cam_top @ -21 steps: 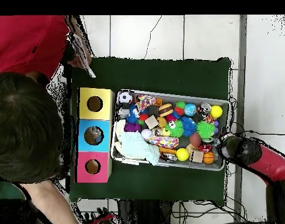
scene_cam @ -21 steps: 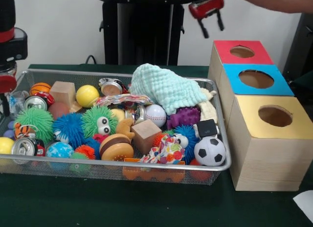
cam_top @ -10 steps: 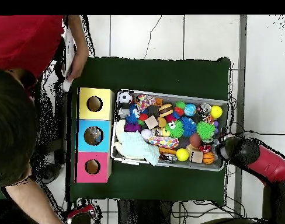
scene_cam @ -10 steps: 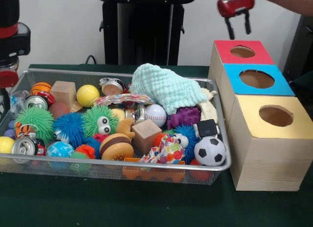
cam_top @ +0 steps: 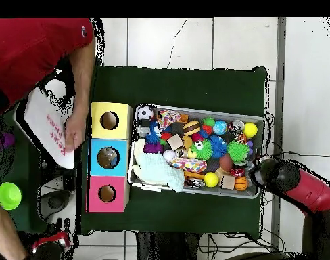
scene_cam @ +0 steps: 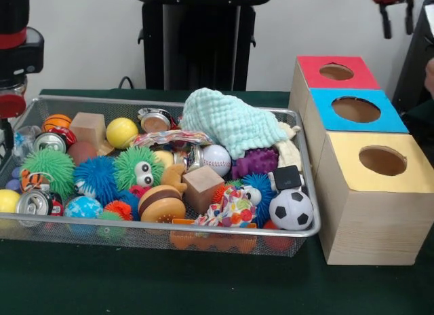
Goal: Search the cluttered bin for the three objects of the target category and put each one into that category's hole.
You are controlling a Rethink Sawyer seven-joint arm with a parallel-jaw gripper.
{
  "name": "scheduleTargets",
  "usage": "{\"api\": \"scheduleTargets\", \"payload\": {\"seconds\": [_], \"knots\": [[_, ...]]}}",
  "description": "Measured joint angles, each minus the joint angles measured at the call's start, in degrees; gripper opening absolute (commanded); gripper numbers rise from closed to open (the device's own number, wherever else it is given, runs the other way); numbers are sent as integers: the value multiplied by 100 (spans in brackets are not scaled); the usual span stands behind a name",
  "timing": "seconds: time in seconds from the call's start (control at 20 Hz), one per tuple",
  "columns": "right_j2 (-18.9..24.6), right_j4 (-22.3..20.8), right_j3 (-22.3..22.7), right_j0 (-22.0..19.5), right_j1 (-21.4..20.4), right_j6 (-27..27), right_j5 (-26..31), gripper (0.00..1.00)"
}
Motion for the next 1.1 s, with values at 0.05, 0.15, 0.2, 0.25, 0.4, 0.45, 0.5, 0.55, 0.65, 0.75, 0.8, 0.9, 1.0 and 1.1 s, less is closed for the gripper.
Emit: {"api": "scheduleTargets", "payload": {"seconds": [0.05,0.15,0.2,0.25,0.4,0.45,0.5,0.55,0.65,0.75,0.8,0.9,1.0,1.1], "knots": [[0,2,0,1,0,0,0,100],[0,8,0,-1,0,0,0,100],[0,9,0,-1,0,0,0,100],[-1,14,1,-1,0,0,1,100],[-12,49,1,3,1,0,1,100],[-19,59,2,8,2,0,1,100],[-70,94,1,54,0,0,0,100],[-92,103,1,76,-2,0,1,100],[-195,138,1,183,-14,0,21,100],[-298,163,3,338,-41,1,126,100],[-334,172,1,407,-49,1,187,100],[-447,188,-4,670,-74,1,465,100],[-581,192,-33,996,-78,1,869,100],[-704,193,-69,1305,-80,1,1301,100]]}}
